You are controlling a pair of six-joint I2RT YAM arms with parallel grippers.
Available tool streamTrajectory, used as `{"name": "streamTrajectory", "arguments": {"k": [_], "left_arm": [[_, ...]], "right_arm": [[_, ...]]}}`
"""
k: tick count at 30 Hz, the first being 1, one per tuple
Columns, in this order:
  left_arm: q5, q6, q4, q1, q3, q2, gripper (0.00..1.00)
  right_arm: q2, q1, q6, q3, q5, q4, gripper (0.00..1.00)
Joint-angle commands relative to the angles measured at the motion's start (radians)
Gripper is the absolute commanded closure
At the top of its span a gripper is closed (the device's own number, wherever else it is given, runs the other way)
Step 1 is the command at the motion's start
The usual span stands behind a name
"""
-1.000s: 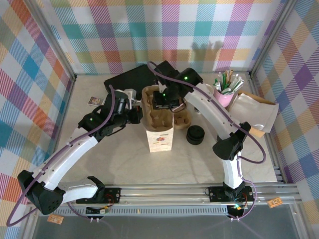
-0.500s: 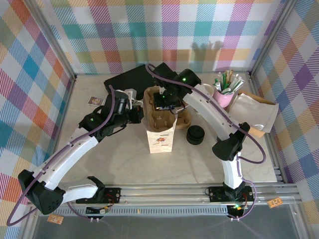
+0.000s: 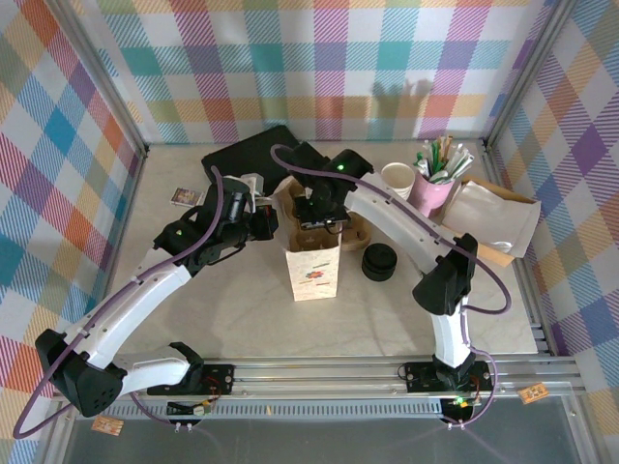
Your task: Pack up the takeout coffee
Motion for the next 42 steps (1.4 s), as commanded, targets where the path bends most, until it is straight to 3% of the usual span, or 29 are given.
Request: {"name": "streamTrajectory", "arguments": {"k": [1,6,24,39,42], "left_arm": [[-0.021,-0.009,0.031,-0.001,-0.002,-0.009,1.0],[-0.023,-0.009,0.034,-0.002,0.006,-0.004,1.0],[0.0,0.003,0.079,-0.031,-0.049,-0.038,1.0],[0.025,0.073,0.146,-0.042,-0.167,-0.145,1.0],[-0.002,0.073,0.073,-0.042,-0.115,-0.122,0.86]], "right_arm": [[-0.048,0.004,0.027,-0.038,-0.001,-0.005,0.8],[-0.064,0.004,0.033,-0.079,-0.01,0.026,0.8],[0.048,0.005,0.036,0.051,-0.054,-0.048,0.78],[-0.033,0.042,-0.061,-0.078,-0.018,0.035,0.61],[-0.018,0.045,-0.078,-0.069,-0.014,0.026,0.62]]}}
